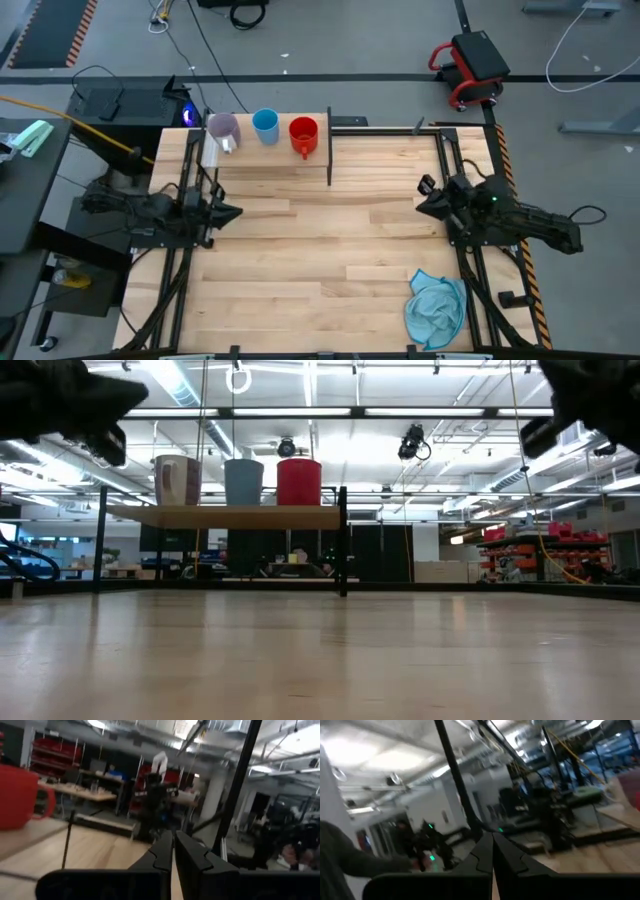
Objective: Stack small to large cups/mugs on shelf
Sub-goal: Return to Home Position
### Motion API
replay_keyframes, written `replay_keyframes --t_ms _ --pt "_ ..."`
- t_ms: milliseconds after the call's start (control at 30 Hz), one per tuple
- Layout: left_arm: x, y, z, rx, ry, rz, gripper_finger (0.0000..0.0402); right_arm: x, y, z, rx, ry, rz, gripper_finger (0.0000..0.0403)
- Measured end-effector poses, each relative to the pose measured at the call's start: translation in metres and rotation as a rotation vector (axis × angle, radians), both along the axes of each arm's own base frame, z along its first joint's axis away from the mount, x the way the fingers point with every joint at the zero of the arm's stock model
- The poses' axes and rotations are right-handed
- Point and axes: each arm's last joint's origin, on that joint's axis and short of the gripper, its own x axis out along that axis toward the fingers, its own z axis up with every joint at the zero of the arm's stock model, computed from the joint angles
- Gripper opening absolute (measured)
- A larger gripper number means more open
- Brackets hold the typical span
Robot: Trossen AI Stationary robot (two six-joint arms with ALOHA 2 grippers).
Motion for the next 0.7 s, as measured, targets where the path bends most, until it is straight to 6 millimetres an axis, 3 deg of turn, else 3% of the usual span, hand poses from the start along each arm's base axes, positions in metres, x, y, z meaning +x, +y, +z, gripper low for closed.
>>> replay_keyframes --t_ms 267,533,700 --pt "0.003 -0.001 -0.015 0.033 0.151 -0.003 0.0035 0.005 -0.002 -0.017 -0.068 0.147 -0.035 0.0010" --pt "0.003 -0.001 -0.016 0.047 0.169 -0.002 0.0028 0.007 -0.002 -0.029 -0.043 0.269 -0.030 0.0010" --pt "0.003 -0.001 -0.016 0.045 0.168 -0.002 0.0023 0.006 -0.002 -0.025 -0.038 0.262 -0.029 0.0010"
